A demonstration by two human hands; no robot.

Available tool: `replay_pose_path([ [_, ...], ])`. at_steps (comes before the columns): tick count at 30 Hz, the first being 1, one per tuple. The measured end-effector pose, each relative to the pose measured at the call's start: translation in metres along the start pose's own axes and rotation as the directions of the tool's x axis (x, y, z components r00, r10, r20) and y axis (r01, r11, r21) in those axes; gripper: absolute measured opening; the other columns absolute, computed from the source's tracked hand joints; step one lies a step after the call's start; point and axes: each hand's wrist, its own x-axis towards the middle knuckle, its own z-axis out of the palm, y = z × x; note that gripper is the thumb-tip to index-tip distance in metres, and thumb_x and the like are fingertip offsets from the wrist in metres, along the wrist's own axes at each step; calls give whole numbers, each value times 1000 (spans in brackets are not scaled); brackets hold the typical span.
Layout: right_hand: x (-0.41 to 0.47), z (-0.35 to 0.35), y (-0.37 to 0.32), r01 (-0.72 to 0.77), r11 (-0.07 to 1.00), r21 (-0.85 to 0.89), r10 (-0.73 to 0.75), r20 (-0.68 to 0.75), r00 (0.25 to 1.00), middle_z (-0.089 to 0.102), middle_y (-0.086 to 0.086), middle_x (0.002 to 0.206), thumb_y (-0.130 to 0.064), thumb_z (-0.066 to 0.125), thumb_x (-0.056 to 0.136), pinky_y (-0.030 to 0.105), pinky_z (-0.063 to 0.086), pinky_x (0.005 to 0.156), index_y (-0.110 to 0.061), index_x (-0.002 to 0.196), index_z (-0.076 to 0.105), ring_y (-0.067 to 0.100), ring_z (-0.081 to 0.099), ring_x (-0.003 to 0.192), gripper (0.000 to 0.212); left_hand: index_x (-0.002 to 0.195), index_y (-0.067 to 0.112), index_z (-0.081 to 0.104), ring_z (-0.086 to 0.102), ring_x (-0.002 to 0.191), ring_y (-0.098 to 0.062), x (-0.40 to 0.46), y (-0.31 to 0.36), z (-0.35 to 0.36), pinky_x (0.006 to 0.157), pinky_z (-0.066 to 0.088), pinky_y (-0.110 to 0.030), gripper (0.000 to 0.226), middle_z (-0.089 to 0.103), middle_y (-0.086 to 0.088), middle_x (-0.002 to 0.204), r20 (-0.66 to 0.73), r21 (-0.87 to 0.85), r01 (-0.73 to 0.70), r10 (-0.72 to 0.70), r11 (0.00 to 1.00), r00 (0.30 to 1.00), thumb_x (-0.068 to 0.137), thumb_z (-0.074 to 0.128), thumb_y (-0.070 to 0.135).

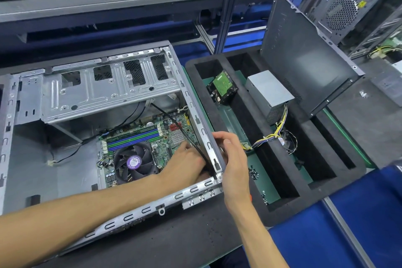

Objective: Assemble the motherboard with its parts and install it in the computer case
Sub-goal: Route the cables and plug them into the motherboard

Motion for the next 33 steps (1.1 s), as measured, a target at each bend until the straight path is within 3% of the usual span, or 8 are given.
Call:
replay_pose_path([
  [5,2,0,0,-14,1000,-4,14,8,1000,73,-6,100,-23,35,102,14,48,77,-17,107,67,10,69,96,34,101,30,71,63,97,-16,-1,-3,3,82,48,-38,37,70,8,108,-170,-150,6,-32,989,985,66,82,35],
  [9,3,1,0,-24,1000,-18,24,8,1000,73,-2,100,-26,35,100,18,49,78,-17,108,68,14,69,95,34,100,28,74,63,103,-19,-3,-2,2,82,49,-40,38,71,7,111,-202,-149,-12,-18,989,979,65,85,36],
  [13,2,0,-2,-26,1000,5,26,15,1000,74,-4,96,-25,35,100,16,49,72,-16,106,68,10,69,87,35,108,30,73,56,112,-12,0,-13,-5,97,42,-37,31,65,10,117,-82,-318,37,-66,947,994,80,72,40],
  [16,2,0,-1,-26,1000,-7,26,14,1000,73,-6,96,-24,34,100,14,48,72,-17,106,68,7,68,87,35,112,27,74,54,105,-8,-2,-27,-10,100,46,-32,29,62,9,114,21,-418,52,-47,907,999,83,73,26],
  [18,2,0,-1,-19,1000,-12,19,8,1000,73,-8,98,-24,34,100,13,48,73,-17,106,68,7,68,89,35,108,25,74,52,102,-7,-5,-30,-10,99,46,-33,25,64,11,111,-9,-397,14,-19,918,1000,83,73,24],
  [22,2,0,-1,-34,999,0,34,5,999,73,-3,98,-25,35,100,16,50,73,-17,106,68,11,69,89,35,106,29,75,52,118,-13,-4,-18,-4,94,42,-33,29,65,13,123,-84,-238,-45,26,970,996,84,68,47],
  [25,2,0,-1,-37,999,3,37,7,999,74,-2,97,-25,35,100,17,51,72,-16,106,68,11,69,89,35,112,31,73,51,121,-11,-2,-12,-1,96,39,-33,33,64,15,125,-129,-177,-50,27,983,991,86,65,49],
  [33,1,0,0,-28,999,-18,28,-1,1000,73,-4,102,-25,34,101,17,50,77,-19,107,69,13,69,95,35,119,33,69,58,113,-10,-4,-6,1,100,45,-34,31,65,15,122,-150,-244,-11,-26,970,988,89,64,42],
])
